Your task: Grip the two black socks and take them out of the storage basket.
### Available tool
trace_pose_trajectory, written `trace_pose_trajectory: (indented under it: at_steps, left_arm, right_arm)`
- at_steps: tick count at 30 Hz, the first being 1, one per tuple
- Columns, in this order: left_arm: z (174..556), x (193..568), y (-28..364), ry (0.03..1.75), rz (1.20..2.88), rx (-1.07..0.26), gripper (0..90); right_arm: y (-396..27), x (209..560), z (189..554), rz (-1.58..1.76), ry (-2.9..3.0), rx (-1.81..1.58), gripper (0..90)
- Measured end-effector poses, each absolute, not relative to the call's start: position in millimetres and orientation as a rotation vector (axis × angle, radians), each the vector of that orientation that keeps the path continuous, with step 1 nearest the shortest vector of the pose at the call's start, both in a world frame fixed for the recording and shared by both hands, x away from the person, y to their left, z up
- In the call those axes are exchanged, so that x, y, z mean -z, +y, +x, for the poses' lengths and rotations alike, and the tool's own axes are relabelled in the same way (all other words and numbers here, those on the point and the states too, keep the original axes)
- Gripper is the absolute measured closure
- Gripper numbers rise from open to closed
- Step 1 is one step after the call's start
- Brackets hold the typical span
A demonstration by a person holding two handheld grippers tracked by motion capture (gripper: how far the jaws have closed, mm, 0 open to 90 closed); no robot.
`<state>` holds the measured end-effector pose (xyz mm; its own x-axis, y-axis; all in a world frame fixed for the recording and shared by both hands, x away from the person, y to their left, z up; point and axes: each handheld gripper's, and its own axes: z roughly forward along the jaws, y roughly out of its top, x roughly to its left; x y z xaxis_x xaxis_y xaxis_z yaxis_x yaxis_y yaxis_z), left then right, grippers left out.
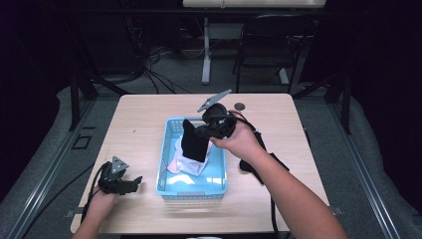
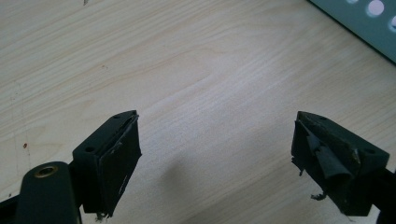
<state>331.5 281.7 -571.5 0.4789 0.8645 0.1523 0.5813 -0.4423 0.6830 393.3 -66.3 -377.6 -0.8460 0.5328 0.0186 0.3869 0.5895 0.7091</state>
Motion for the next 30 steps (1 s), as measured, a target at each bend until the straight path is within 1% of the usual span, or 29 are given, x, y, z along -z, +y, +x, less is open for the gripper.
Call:
trace_pose_trajectory:
  at_steps: [10, 22, 23, 30]
  left_arm:
    - [330.5, 571.4, 281.8, 1.188, 2.173, -0.67, 15.5]
    - [330.2, 571.7, 281.8, 1.191, 2.178, -0.671, 15.5]
    - [330.2, 571.8, 281.7, 1.193, 2.177, -0.671, 15.6]
    - [330.2, 572.2, 282.0, 1.193, 2.178, -0.672, 15.5]
  right_arm:
    - [-92.0, 362.6, 387.3, 0.807, 2.569, -1.113, 88.6]
    - [-152.4, 346.7, 370.1, 0.893, 2.46, -1.104, 88.5]
    - [-162.6, 346.0, 367.6, 0.913, 2.445, -1.096, 88.6]
    - [-190.8, 348.7, 356.7, 0.968, 2.411, -1.053, 88.6]
